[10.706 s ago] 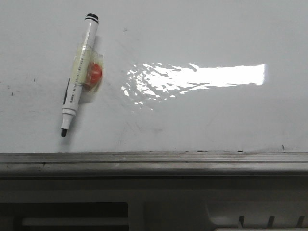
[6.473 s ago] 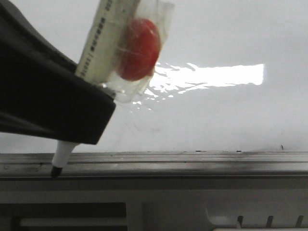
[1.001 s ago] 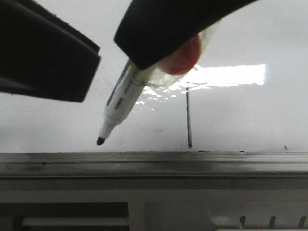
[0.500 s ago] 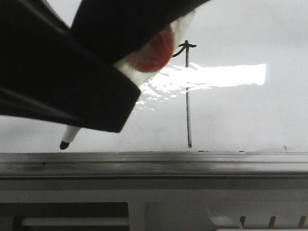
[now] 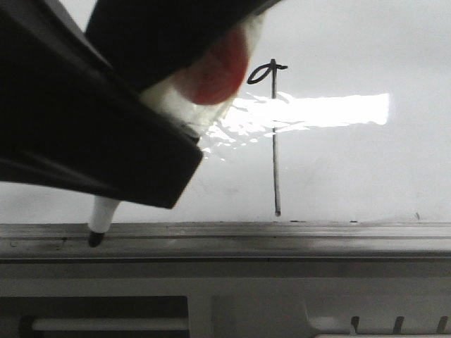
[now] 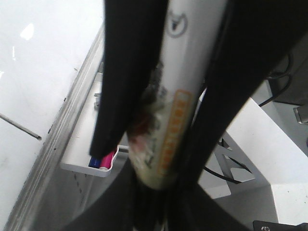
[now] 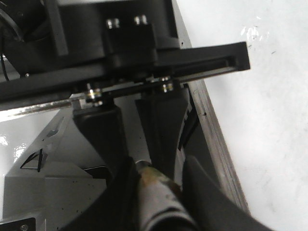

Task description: Write number 9 on whiteboard

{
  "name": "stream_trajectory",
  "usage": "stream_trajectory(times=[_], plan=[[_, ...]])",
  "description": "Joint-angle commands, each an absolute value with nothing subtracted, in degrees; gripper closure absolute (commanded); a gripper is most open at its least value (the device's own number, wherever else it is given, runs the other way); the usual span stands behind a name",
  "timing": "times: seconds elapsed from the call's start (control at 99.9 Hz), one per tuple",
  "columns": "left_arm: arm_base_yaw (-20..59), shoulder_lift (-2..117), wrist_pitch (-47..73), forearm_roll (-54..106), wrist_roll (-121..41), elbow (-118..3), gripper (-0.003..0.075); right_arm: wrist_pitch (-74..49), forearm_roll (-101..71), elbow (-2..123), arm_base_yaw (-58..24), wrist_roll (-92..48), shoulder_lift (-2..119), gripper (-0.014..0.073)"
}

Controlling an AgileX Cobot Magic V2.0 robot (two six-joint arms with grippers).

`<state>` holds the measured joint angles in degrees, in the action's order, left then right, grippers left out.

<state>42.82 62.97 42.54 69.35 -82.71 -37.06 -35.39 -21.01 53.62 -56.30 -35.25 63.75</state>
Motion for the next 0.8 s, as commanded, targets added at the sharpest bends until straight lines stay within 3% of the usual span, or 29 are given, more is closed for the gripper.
stream_trajectory(times=[0.0,0.09,0.26,0.33,0.42,0.49,0.56,0.64,0.79], plan=[[43.2,62.4,41.8,73.9,-80.3,-38.8,0.0738,-31.4,-21.2,55.6,-56.3,-35.9,62.9,0.0629],[43.2,62.4,41.8,73.9,-80.3,-38.7,0.0738,-31.4,-21.6,55.6,-56.3,-35.9,62.9,0.0528],[43.2,62.4,41.7,74.1,-80.3,-36.5,0.0738,-31.2,-21.5,55.8,-55.2,-35.7,61.6,0.0097],[43.2,62.4,41.1,74.3,-80.3,-34.6,0.0738,-30.2,-21.5,55.8,-54.1,-35.4,59.8,0.0028],[43.0,62.3,41.1,74.9,-80.3,-32.7,0.0738,-28.6,-21.5,55.8,-52.3,-33.8,57.1,0.0067],[43.0,62.3,41.0,75.2,-80.3,-32.1,0.0738,-27.5,-21.5,55.8,-51.0,-32.9,55.0,0.0178],[43.0,62.3,40.9,75.7,-80.3,-32.1,0.0738,-26.8,-21.5,55.8,-49.8,-32.9,53.0,0.0375],[43.0,62.3,40.9,76.1,-80.3,-32.1,0.0738,-26.7,-21.5,55.8,-49.1,-32.9,51.1,0.0663],[43.0,62.3,40.9,76.1,-80.3,-32.1,0.0738,-25.6,-21.6,55.8,-49.0,-32.9,48.2,0.0649]])
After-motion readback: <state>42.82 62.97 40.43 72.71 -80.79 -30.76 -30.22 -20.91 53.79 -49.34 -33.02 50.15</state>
